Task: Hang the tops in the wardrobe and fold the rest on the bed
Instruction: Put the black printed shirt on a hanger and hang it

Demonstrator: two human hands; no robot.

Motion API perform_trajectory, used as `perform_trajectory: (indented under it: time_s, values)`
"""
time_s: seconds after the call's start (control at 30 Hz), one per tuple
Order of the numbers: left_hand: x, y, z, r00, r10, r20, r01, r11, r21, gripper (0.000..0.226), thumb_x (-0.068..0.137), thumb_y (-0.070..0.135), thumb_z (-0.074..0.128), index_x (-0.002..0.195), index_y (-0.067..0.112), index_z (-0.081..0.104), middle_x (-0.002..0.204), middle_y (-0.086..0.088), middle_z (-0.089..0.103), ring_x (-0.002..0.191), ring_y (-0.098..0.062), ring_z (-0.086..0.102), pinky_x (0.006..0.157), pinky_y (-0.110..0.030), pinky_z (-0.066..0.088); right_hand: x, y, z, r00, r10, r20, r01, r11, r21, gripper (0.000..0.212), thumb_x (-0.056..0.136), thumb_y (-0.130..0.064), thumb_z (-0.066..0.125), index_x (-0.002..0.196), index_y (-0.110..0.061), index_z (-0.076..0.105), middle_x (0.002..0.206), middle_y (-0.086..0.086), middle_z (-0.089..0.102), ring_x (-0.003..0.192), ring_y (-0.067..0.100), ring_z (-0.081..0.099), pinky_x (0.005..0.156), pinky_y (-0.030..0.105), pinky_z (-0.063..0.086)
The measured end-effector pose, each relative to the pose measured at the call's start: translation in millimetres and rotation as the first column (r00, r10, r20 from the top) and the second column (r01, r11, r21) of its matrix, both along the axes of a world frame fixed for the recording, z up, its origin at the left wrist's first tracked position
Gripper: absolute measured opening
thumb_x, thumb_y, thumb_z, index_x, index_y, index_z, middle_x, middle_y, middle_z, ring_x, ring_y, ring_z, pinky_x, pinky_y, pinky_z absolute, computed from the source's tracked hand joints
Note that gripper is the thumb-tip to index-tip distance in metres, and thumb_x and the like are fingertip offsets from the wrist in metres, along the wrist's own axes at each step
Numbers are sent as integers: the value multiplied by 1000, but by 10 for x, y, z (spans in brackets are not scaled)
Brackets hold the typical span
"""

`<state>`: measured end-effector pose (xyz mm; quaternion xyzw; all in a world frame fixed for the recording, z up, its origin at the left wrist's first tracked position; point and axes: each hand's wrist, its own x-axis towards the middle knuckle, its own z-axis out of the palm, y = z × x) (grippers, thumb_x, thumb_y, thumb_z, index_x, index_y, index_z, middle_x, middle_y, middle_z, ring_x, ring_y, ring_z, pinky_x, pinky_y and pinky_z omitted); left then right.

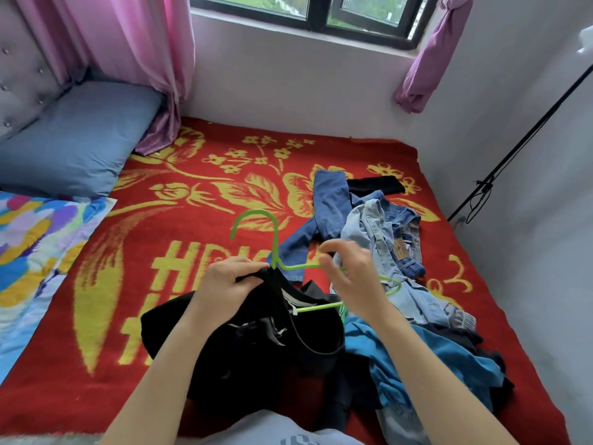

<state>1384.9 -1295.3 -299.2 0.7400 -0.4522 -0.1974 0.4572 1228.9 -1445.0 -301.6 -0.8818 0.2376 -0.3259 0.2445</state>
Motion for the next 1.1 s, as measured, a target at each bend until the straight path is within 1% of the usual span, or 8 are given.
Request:
perform_trajectory:
  time_s: [0.07, 0.2, 0.33, 0.47, 0.57, 0.7, 0.87, 1.1]
  values:
    - [58, 54, 97, 996, 46, -81, -50, 998, -46, 33, 80, -9, 64, 94, 18, 73, 81, 7, 68, 85, 0, 60, 75, -8, 43, -149, -206, -8, 979, -177, 105, 178, 984, 2, 75, 87, -69, 26, 94, -7, 67, 89, -11, 56, 87, 13, 54, 83, 41, 42]
    - [80, 123, 226, 988, 62, -141, -82, 987, -139, 53, 78, -13, 63, 79, 40, 66, 79, 26, 66, 79, 11, 57, 74, 0, 37, -410, -427, -162, 836, -531, 138, 439, 798, 412, 50, 79, -60, 32, 94, -18, 53, 84, -3, 53, 82, 18, 49, 73, 32, 37]
    - [16, 126, 218, 994, 50, -102, -63, 989, -133, 75, 79, -9, 65, 64, 64, 62, 88, 17, 66, 82, 2, 59, 74, -4, 42, -435, -352, -361, 821, -568, 54, 448, 700, 555, 32, 101, -33, 33, 95, -8, 51, 69, 0, 45, 62, 15, 41, 57, 30, 32]
    - [9, 144, 217, 987, 79, -142, -103, 981, -167, 78, 79, -10, 65, 65, 66, 60, 80, 25, 65, 76, 6, 60, 70, -5, 43, -381, -248, -512, 662, -732, 162, 374, 509, 776, 38, 102, -42, 22, 109, -13, 46, 83, 2, 56, 74, 16, 52, 73, 31, 41]
    - [12, 170, 226, 983, 97, -156, -128, 971, -204, 77, 78, -11, 65, 65, 64, 62, 76, 26, 66, 74, 8, 61, 69, -3, 42, -340, -172, -700, 762, -648, -9, 416, 479, 773, 31, 100, -37, 32, 108, -11, 46, 84, 3, 56, 83, 20, 53, 80, 34, 40]
    - [-11, 189, 224, 984, 85, -156, -119, 966, -229, 75, 78, -11, 65, 67, 64, 63, 77, 24, 67, 75, 6, 61, 70, -5, 43, -231, -13, -952, 934, -278, -224, 353, 620, 701, 26, 90, -29, 60, 111, -16, 51, 92, 0, 56, 93, 20, 56, 88, 34, 45]
    - [5, 243, 209, 982, 76, -174, -118, 962, -248, 76, 77, -14, 63, 65, 61, 64, 74, 26, 66, 72, 8, 61, 68, -3, 43, -185, -38, -1052, 876, -81, -476, 377, 731, 568, 13, 84, -11, 57, 92, -21, 61, 76, -3, 59, 71, 9, 58, 72, 28, 47]
    - [217, 422, -16, 984, 87, -154, -112, 980, -164, 74, 77, -14, 65, 67, 60, 66, 83, 28, 67, 77, 8, 61, 74, -2, 43, -538, -420, -594, 902, -360, -236, 388, 442, 809, 25, 88, 6, 52, 72, -10, 60, 45, -3, 54, 31, 1, 45, 34, 13, 37]
